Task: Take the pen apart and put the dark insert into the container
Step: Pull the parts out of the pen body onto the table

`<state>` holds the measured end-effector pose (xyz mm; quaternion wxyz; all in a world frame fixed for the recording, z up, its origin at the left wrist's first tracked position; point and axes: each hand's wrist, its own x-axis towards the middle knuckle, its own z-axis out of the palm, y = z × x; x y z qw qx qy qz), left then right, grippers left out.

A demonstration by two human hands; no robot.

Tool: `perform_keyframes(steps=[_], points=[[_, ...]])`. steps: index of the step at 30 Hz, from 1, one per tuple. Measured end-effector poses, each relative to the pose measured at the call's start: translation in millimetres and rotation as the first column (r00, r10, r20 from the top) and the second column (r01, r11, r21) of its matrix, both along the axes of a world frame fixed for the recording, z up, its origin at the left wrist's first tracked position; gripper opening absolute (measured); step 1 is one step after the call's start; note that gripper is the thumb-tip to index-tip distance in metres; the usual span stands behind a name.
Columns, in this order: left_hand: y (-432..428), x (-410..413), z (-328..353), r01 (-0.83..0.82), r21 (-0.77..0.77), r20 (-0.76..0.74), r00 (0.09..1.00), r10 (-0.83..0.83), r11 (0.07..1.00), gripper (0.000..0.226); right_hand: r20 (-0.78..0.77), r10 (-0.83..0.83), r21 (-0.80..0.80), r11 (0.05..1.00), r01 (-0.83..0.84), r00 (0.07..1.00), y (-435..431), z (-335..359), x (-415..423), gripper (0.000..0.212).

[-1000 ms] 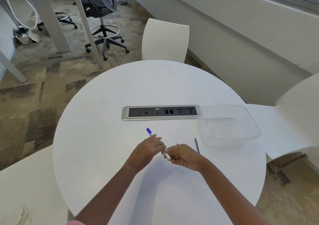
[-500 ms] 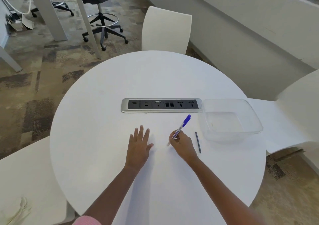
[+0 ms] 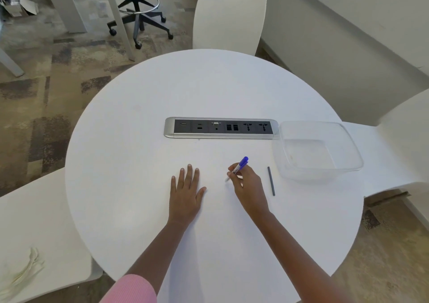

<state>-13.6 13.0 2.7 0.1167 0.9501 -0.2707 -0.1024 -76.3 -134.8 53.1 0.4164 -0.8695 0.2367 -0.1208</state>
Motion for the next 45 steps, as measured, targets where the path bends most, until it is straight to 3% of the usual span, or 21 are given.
perform_keyframes(steps=[3,6,11,15,36,40,45], points=[[-1,-1,-3,0.006,-0.015,0.029,1.000,-0.005,1.000,0.058,-0.006,0.016,-0.030,0.999,-0.016,1.000,2,1,0,0.013],[0,-2,-5,0.008,-0.038,0.052,0.999,-0.006,0.999,0.056,-0.057,0.023,-0.036,0.999,-0.025,0.998,2,1,0,0.013],[0,-1,-6,-0.002,-0.047,0.056,0.998,0.004,0.999,0.056,0.035,-0.018,-0.051,0.998,0.020,0.999,3,5,-4,0.013],[1,-1,-8,-0.010,-0.051,0.054,0.998,0.013,0.999,0.057,0.002,-0.007,-0.047,0.999,0.007,1.000,4,5,-8,0.014],[2,0,-19,-0.016,-0.126,0.109,0.994,0.029,0.992,0.050,0.299,-0.063,0.002,0.998,0.065,0.952,-24,75,12,0.010],[2,0,-20,-0.011,-0.121,0.118,0.993,0.026,0.993,0.050,0.249,-0.053,-0.001,0.998,0.055,0.967,-23,73,15,0.014],[2,0,-20,-0.010,-0.137,0.113,0.993,0.026,0.991,0.052,0.027,0.002,-0.064,0.998,0.000,1.000,-11,51,17,0.024]])
